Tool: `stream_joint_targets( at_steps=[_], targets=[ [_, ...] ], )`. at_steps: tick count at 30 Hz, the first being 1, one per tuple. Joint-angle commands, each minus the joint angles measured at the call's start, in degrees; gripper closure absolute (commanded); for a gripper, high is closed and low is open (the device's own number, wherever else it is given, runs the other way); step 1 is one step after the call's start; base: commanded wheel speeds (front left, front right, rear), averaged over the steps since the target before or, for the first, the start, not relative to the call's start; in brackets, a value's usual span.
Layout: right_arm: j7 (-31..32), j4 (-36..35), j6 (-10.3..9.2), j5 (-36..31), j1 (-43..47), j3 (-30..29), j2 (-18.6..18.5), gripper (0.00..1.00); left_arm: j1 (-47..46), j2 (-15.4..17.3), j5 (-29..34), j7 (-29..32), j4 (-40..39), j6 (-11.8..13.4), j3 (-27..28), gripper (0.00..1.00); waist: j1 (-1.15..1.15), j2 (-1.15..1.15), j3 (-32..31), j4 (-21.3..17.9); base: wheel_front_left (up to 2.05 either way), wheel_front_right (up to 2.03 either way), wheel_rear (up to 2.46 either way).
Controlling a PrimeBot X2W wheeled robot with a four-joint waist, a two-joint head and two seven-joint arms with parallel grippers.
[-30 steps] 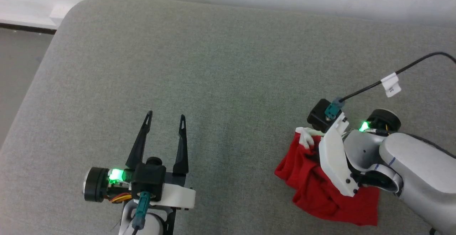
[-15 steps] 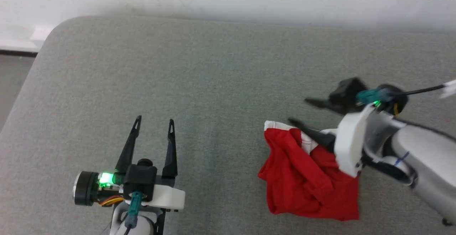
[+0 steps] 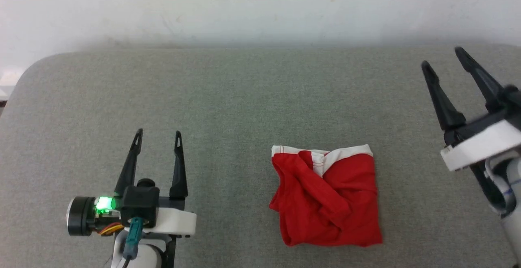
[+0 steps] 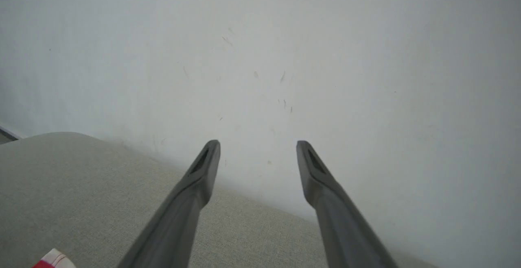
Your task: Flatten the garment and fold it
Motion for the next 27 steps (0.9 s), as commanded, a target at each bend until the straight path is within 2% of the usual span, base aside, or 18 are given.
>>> stream_joint_targets(
  at_steps=[1,5,8,12,15,18,22,24,27],
  targets=[
    [-0.4,-0.7,-0.05,-1.5,2.2,-1.8,1.8,0.00,1.2,0.1,-0.2,-0.3,-0.3,-0.5,0.4,0.00,0.01,0.00,-0.7,-0.8,0.00,0.00,0.00],
    [-0.7,-5.9,-0.05,-7.3,10.2,-11.5,9.0,0.00,2.2,0.0,-0.2,-0.3,-1.0,-0.8,1.0,0.00,0.01,0.00,-1.3,-1.2,0.00,0.00,0.00],
    [-0.7,-10.6,-0.05,-10.6,16.1,-16.6,14.4,0.00,3.0,-0.1,-0.2,-0.3,-1.3,-1.2,1.3,0.00,0.01,0.00,-1.8,-1.3,0.00,0.00,0.00],
    [-0.7,-14.2,-0.05,-13.5,23.0,-19.9,19.9,0.00,4.0,-0.4,-0.2,-0.3,-1.4,-1.7,1.6,0.00,0.01,0.00,-2.6,-1.1,0.00,0.00,0.00],
    [-0.7,-16.8,-0.05,-14.2,25.2,-21.3,22.0,0.00,4.5,-0.5,0.0,-0.3,-1.4,-2.1,1.7,0.00,0.01,0.00,-3.0,-1.1,0.00,0.00,0.00],
    [-0.7,-20.1,-0.05,-14.5,23.7,-22.7,21.8,0.00,4.8,-0.7,0.1,-0.3,-1.4,-2.2,2.0,0.00,0.01,0.00,-3.3,-1.2,0.00,0.00,0.00],
    [-0.7,-20.6,-0.05,-14.5,18.1,-21.0,16.8,0.00,4.8,-0.8,0.4,-0.3,-1.6,-2.5,2.1,0.00,0.01,0.00,-3.4,-1.2,0.00,0.00,0.00],
    [1.7,-19.7,-0.05,-13.8,14.5,-18.5,13.2,0.00,4.7,-1.0,0.5,-0.3,-1.6,-2.6,2.1,0.00,0.01,0.00,-3.4,-1.1,0.00,0.00,0.00],
    [10.1,-18.1,-0.05,-10.9,9.1,-13.4,8.3,0.00,4.3,-1.4,0.7,-0.3,-1.6,-2.9,1.8,0.00,0.01,0.00,-3.0,-0.7,0.00,0.00,0.00]
  ],
)
